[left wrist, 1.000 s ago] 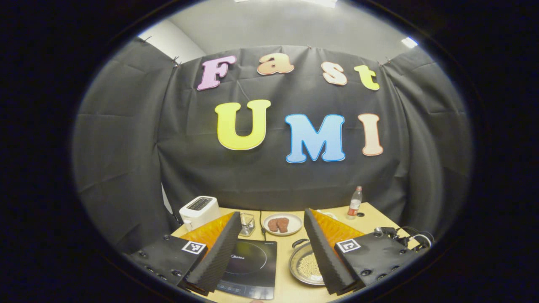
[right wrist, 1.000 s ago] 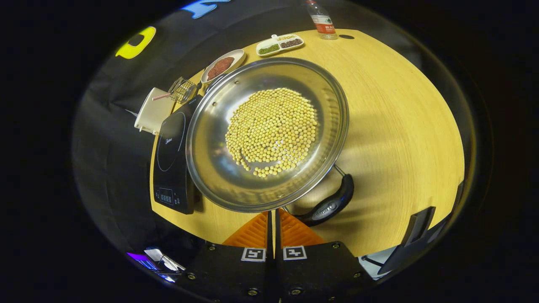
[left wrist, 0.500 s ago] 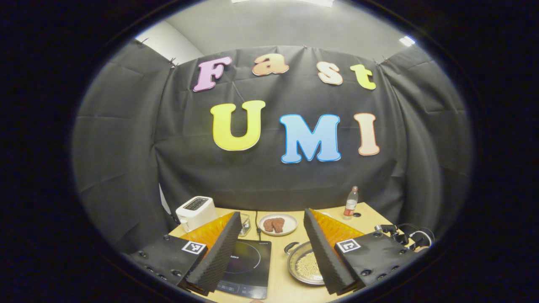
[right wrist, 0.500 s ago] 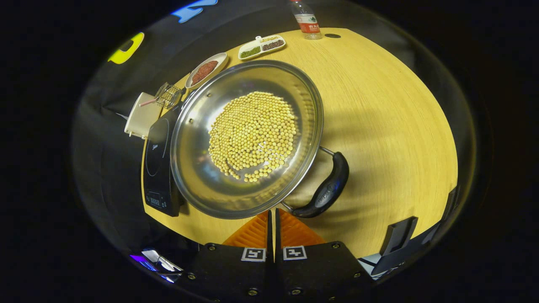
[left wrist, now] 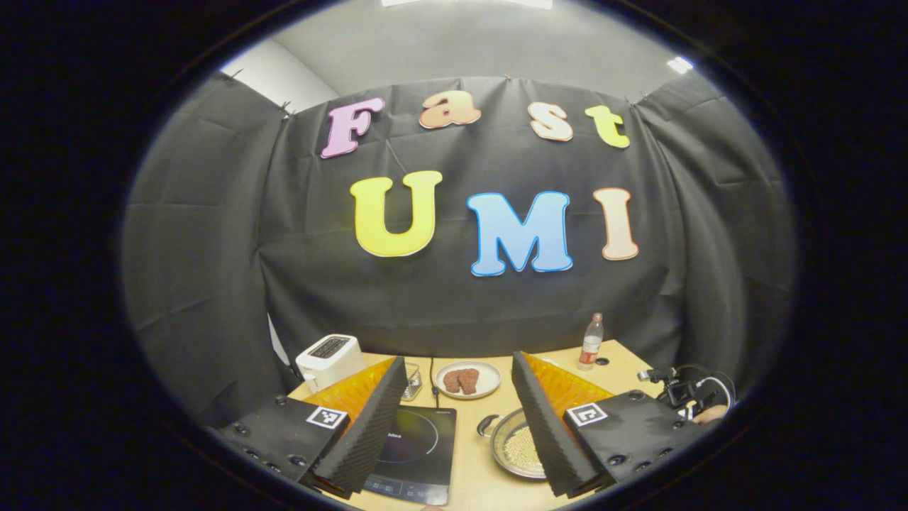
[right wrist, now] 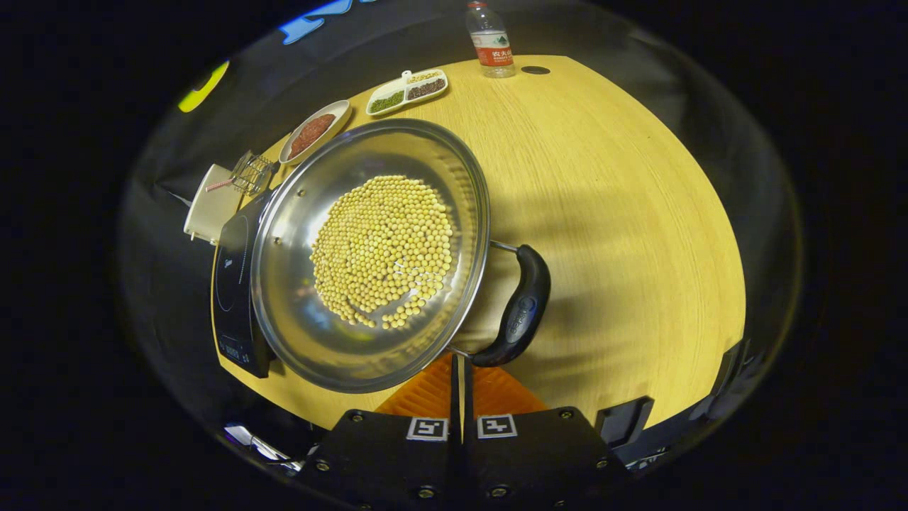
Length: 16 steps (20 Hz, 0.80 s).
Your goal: First push the handle of the pot to place it horizontally, then grasp the pot with both hands and set it on the induction cooktop.
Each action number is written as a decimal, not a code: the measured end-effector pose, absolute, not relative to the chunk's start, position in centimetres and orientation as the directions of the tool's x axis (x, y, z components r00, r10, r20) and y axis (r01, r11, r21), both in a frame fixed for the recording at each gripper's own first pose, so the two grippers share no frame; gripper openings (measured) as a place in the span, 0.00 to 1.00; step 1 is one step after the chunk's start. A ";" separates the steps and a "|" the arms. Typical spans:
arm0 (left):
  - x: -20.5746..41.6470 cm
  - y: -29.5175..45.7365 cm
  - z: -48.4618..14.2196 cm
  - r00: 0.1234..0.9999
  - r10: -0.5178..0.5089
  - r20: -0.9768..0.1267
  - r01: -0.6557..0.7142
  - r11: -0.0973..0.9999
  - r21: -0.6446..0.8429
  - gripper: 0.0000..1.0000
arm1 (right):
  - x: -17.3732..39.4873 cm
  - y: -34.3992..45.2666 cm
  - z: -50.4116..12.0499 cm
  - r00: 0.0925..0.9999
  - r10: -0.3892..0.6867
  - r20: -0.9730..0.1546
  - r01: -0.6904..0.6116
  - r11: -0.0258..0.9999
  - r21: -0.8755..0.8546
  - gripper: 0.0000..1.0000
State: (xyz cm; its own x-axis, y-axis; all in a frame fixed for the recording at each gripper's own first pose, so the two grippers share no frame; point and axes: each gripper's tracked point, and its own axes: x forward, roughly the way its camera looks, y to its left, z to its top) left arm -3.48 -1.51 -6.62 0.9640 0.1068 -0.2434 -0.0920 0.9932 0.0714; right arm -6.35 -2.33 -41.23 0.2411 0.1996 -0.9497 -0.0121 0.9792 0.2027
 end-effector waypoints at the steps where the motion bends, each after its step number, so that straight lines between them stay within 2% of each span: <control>1: -3.5 -1.6 -6.8 0.962 0.110 -0.248 -0.095 0.993 0.073 0.94 | -6.0 -2.8 -41.3 0.246 0.189 -0.951 -0.021 0.982 0.189 0.00; 2: -3.5 -1.7 -7.0 0.961 0.113 -0.253 -0.098 0.993 0.070 0.97 | -5.4 -3.2 -41.3 0.252 0.179 -0.951 -0.029 0.984 0.178 0.01; 8: -3.2 -3.2 -7.8 0.953 0.137 -0.271 -0.124 0.990 0.064 0.94 | -2.4 -5.4 -41.5 0.275 0.155 -0.949 -0.072 0.988 0.140 0.01; 16: -4.0 -4.6 -8.3 0.941 0.190 -0.280 -0.171 0.981 0.092 0.94 | 1.2 -6.4 -41.7 0.287 0.172 -0.943 -0.112 0.983 0.145 0.01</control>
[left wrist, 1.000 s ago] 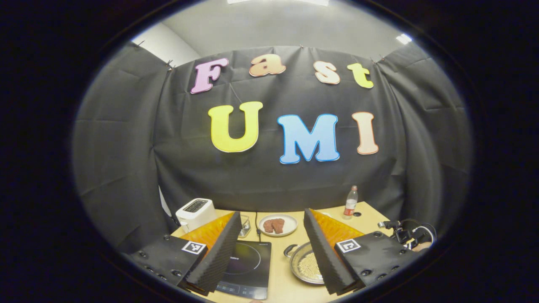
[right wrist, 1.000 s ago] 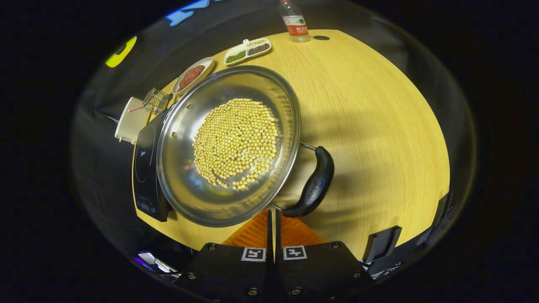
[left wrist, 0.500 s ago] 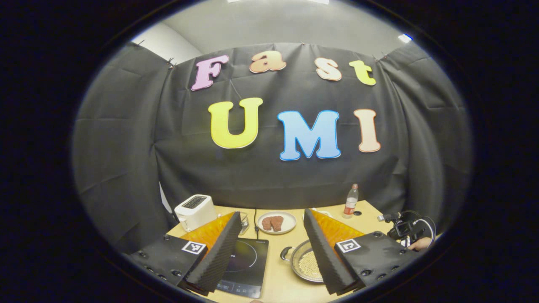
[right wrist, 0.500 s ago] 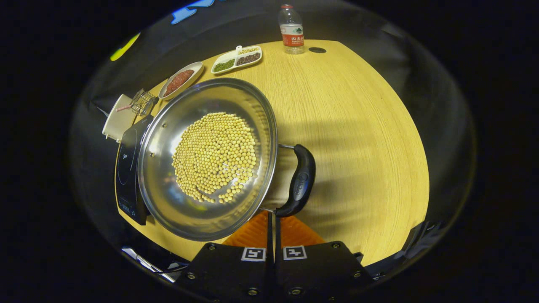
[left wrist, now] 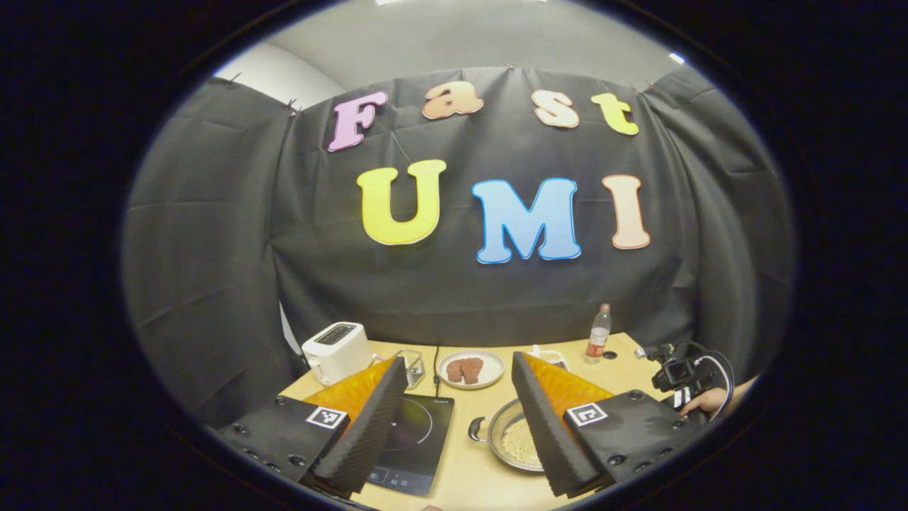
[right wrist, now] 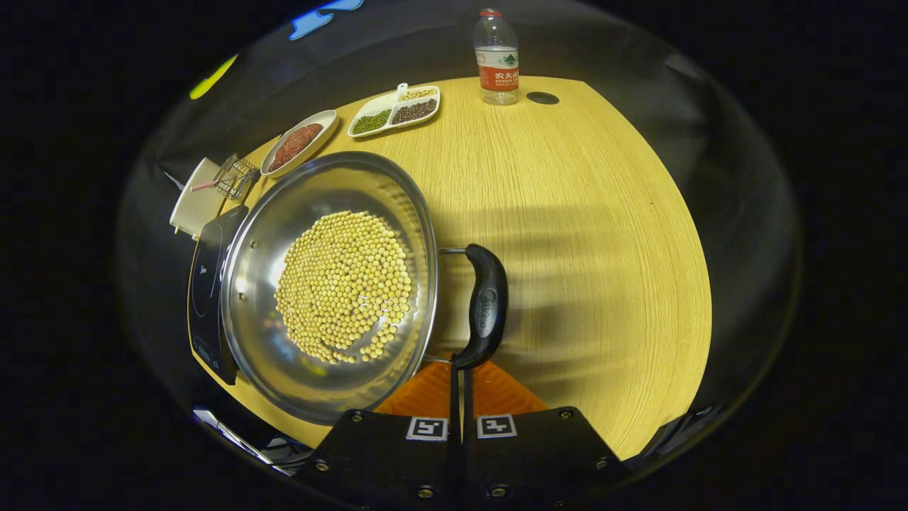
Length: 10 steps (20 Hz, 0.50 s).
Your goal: First push the handle of the pot to place it horizontally, then grasp the pot with both hands and set it on the induction cooktop.
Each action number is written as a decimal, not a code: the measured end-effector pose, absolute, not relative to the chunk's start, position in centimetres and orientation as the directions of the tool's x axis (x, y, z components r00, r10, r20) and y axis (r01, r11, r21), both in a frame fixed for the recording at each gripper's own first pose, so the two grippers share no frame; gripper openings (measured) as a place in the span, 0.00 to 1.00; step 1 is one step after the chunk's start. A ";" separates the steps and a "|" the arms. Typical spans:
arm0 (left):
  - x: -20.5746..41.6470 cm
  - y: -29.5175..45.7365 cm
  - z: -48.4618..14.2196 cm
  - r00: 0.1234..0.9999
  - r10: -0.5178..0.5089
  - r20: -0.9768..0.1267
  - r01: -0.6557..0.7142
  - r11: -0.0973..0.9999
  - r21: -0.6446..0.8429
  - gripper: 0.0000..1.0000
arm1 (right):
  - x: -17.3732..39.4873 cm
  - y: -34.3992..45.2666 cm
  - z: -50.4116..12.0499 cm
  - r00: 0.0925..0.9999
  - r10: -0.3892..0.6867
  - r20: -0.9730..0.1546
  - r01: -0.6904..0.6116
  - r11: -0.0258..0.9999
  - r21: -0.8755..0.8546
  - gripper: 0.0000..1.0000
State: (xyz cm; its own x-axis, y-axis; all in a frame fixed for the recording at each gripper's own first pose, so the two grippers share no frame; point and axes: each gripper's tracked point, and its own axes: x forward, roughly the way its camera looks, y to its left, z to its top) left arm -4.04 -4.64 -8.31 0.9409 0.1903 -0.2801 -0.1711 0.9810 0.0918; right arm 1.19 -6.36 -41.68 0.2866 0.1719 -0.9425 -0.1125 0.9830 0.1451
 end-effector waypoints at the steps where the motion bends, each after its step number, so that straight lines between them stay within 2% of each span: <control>1: -4.1 -4.8 -8.4 0.940 0.196 -0.278 -0.177 0.980 0.094 0.94 | 1.3 -6.5 -41.7 0.292 0.174 -0.940 -0.117 0.982 0.146 0.01; 2: -4.1 -4.9 -8.3 0.940 0.199 -0.278 -0.179 0.979 0.094 0.97 | 1.4 -6.5 -41.7 0.297 0.177 -0.938 -0.119 0.982 0.147 0.01; 6: -3.7 -5.3 -9.0 0.940 0.181 -0.290 -0.163 0.983 0.084 0.94 | 1.4 -7.4 -40.8 0.337 0.158 -0.928 -0.093 0.987 0.135 0.01; 7: -3.5 -5.2 -9.7 0.939 0.171 -0.298 -0.154 0.985 0.080 0.94 | 1.4 -7.6 -40.2 0.359 0.154 -0.920 -0.089 0.987 0.131 0.08; 8: -3.1 -5.1 -10.3 0.938 0.156 -0.311 -0.141 0.987 0.070 0.94 | 1.2 -8.2 -40.0 0.376 0.143 -0.916 -0.090 0.989 0.117 0.21; 9: -2.5 -5.1 -11.2 0.937 0.135 -0.323 -0.125 0.991 0.053 0.94 | 1.1 -8.6 -39.3 0.404 0.137 -0.904 -0.087 0.990 0.111 0.48; 10: -1.9 -5.2 -12.0 0.935 0.107 -0.337 -0.102 0.994 0.033 0.97 | 1.4 -9.0 -38.4 0.445 0.131 -0.886 -0.077 0.991 0.108 0.55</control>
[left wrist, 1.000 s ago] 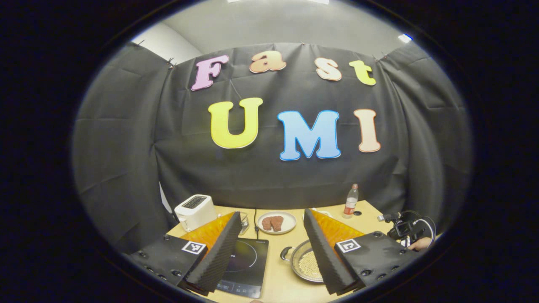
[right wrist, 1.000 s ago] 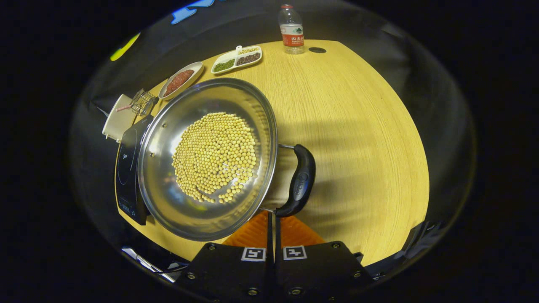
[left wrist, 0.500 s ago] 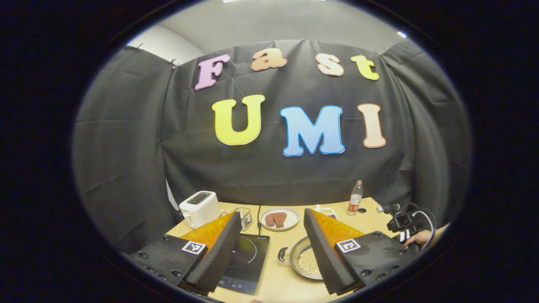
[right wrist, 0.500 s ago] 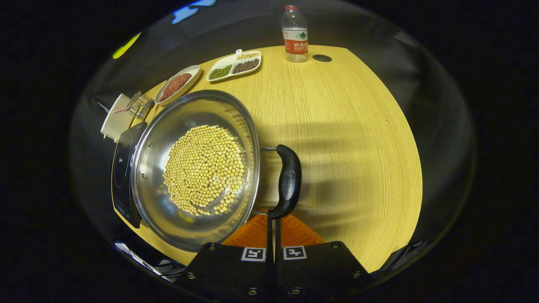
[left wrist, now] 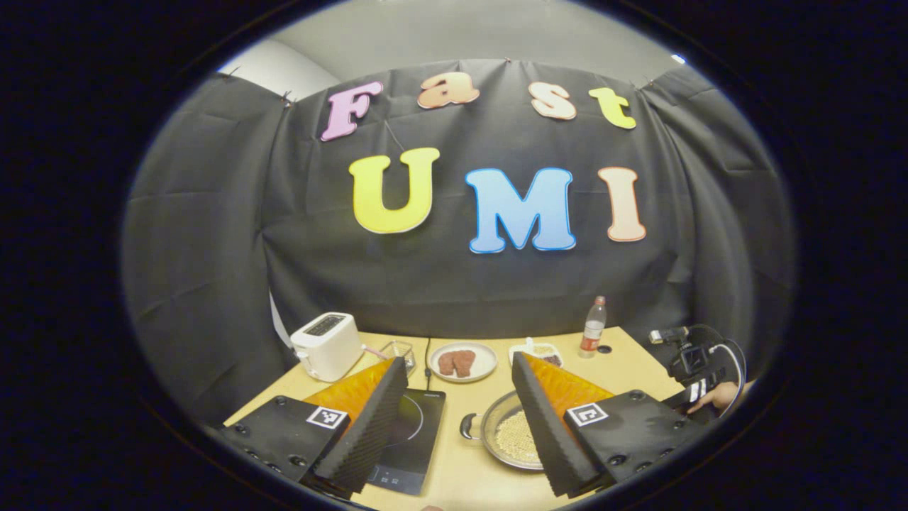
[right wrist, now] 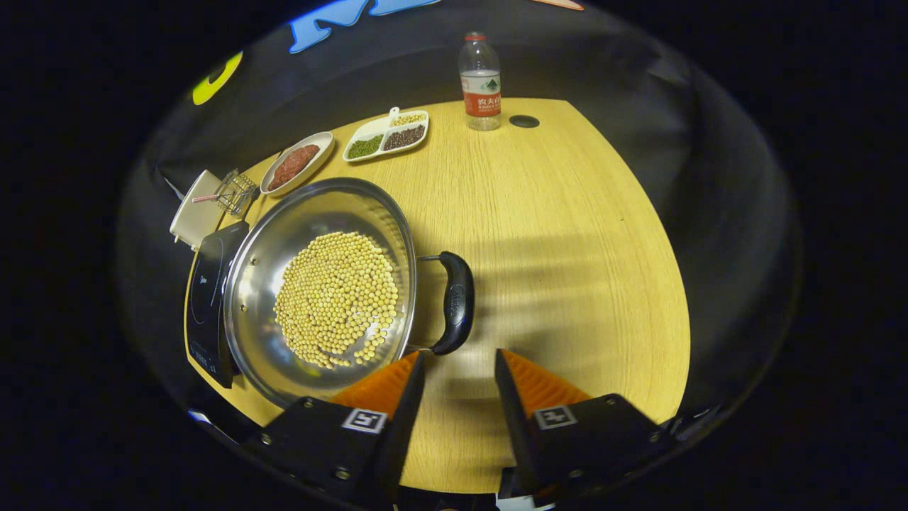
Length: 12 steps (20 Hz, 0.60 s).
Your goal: First push the handle of the pot to place it horizontally, then grasp the pot with both hands and set it on the induction cooktop.
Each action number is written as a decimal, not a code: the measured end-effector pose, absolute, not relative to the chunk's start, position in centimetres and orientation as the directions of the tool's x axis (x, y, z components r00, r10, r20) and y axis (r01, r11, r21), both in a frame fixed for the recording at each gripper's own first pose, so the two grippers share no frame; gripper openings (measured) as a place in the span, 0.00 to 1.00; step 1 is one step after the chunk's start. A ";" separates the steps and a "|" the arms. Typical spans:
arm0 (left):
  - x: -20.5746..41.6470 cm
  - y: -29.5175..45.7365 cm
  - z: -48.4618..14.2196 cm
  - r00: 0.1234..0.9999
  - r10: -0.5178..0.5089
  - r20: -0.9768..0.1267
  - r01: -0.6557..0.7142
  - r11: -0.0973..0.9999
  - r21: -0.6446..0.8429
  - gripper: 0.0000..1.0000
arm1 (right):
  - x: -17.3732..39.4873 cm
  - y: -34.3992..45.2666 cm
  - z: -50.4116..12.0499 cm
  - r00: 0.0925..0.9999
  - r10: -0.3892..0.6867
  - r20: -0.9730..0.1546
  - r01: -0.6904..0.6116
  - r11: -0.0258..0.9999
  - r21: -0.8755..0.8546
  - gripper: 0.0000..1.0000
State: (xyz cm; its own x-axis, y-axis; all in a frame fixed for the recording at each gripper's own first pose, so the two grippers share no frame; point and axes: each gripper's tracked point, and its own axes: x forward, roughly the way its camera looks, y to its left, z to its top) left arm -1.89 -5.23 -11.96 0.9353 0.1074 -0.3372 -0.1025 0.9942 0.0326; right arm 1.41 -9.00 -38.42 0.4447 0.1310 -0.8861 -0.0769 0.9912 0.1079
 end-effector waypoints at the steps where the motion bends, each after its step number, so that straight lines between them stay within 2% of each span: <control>1: -1.3 -5.5 -13.0 0.933 0.069 -0.354 -0.070 0.998 0.011 0.97 | 1.6 -9.3 -37.2 0.483 0.128 -0.866 -0.059 0.992 0.114 0.84; 3: 0.0 -5.6 -15.1 0.920 0.006 -0.392 -0.014 1.000 -0.018 1.00 | 1.9 -9.3 -35.4 0.558 0.124 -0.821 -0.023 0.991 0.135 0.92; 4: 0.7 -5.6 -16.4 0.909 -0.021 -0.416 0.011 1.000 -0.027 0.97 | 2.0 -9.1 -34.6 0.590 0.123 -0.798 -0.014 0.990 0.142 0.93; 7: 2.2 -6.4 -20.6 0.865 -0.104 -0.492 0.084 0.994 -0.063 0.97 | 2.3 -8.2 -32.4 0.667 0.141 -0.732 -0.013 0.984 0.178 0.93; 9: 3.2 -6.6 -23.4 0.836 -0.138 -0.532 0.115 0.990 -0.076 0.99 | 2.5 -7.6 -31.8 0.697 0.143 -0.703 -0.014 0.983 0.185 0.92; 12: 4.6 -6.6 -27.0 0.792 -0.174 -0.585 0.152 0.985 -0.087 0.97 | 2.8 -6.8 -31.9 0.717 0.129 -0.685 -0.018 0.986 0.167 0.92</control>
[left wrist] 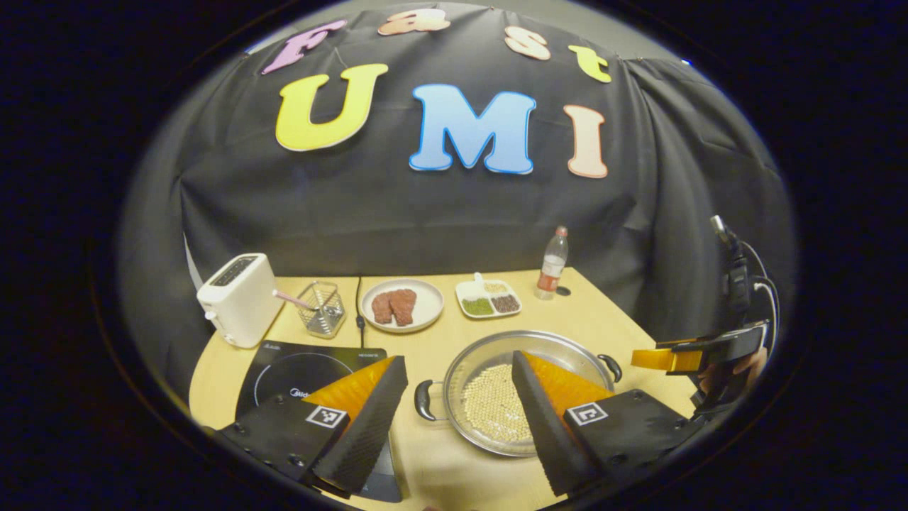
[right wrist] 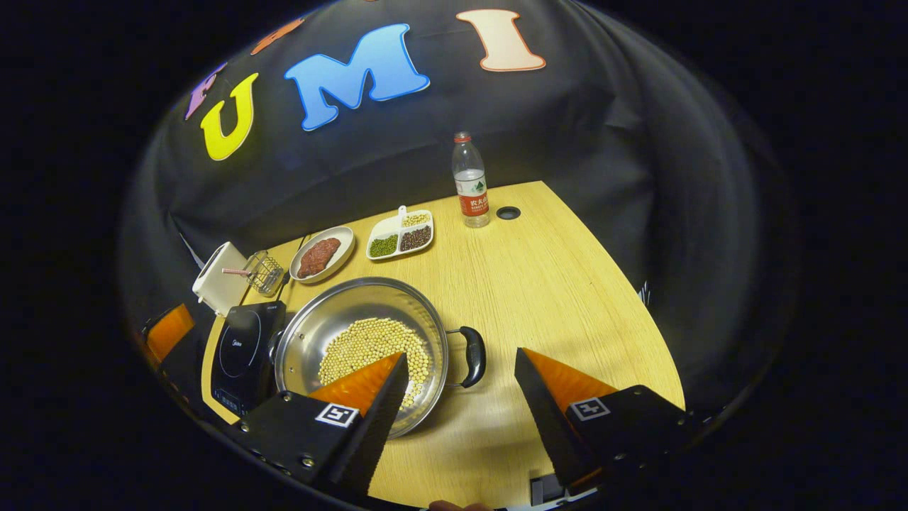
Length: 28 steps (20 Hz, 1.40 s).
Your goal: First push the handle of the pot to place it horizontally, then grasp the pot with both hands and set it on the induction cooktop.
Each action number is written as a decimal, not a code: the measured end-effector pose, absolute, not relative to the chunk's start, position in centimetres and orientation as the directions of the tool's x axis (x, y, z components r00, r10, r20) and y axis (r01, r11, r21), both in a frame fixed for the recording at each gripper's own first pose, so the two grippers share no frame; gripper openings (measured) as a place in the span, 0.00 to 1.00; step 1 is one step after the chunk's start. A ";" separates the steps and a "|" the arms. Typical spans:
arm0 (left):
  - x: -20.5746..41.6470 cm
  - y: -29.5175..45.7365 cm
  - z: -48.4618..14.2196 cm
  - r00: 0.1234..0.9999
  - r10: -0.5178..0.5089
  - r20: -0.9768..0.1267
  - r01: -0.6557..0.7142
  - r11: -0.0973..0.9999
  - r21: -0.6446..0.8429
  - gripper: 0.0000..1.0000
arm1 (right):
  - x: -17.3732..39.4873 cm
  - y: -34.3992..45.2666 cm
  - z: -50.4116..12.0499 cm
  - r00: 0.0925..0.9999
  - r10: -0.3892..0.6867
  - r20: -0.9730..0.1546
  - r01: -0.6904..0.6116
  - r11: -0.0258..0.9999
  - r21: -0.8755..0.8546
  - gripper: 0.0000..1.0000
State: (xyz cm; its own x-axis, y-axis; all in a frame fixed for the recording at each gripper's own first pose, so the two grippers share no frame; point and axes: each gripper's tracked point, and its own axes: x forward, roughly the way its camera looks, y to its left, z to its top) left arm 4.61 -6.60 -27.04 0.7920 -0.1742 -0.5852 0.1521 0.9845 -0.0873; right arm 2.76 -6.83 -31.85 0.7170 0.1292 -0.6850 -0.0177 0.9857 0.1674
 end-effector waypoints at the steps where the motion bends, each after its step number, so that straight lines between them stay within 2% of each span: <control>1: 5.1 -6.5 -28.0 0.780 -0.181 -0.599 0.159 0.983 -0.090 0.94 | 2.9 -6.5 -32.2 0.716 0.127 -0.686 -0.021 0.987 0.160 0.93; 5: 6.5 -6.0 -33.2 0.721 -0.188 -0.666 0.159 0.982 -0.105 0.97 | 3.9 -6.2 -33.8 0.706 0.097 -0.702 -0.027 0.994 0.110 0.93; 10: 7.3 -4.6 -39.2 0.645 -0.161 -0.747 0.144 0.986 -0.088 0.95 | 5.6 -5.8 -36.2 0.695 0.073 -0.716 -0.003 0.995 0.098 0.93; 11: 7.3 -4.6 -40.1 0.633 -0.163 -0.757 0.142 0.985 -0.093 1.00 | 5.8 -5.8 -36.8 0.689 0.069 -0.722 -0.003 0.996 0.092 0.93; 12: 7.6 -4.8 -40.9 0.623 -0.173 -0.763 0.141 0.984 -0.108 0.95 | 6.0 -5.6 -37.1 0.682 0.070 -0.728 -0.004 0.996 0.092 0.93; 15: 7.6 -4.9 -43.5 0.580 -0.179 -0.795 0.129 0.984 -0.127 0.97 | 6.8 -5.5 -38.6 0.662 0.058 -0.747 0.002 0.997 0.079 0.93; 26: 8.0 -4.3 -47.5 0.520 -0.155 -0.840 0.127 0.987 -0.103 0.95 | 7.4 -6.1 -43.1 0.567 0.035 -0.823 0.032 0.997 0.064 0.93; 28: 8.2 -4.4 -47.7 0.518 -0.152 -0.842 0.129 0.987 -0.099 0.95 | 7.0 -6.3 -43.5 0.558 0.028 -0.830 0.033 0.998 0.056 0.90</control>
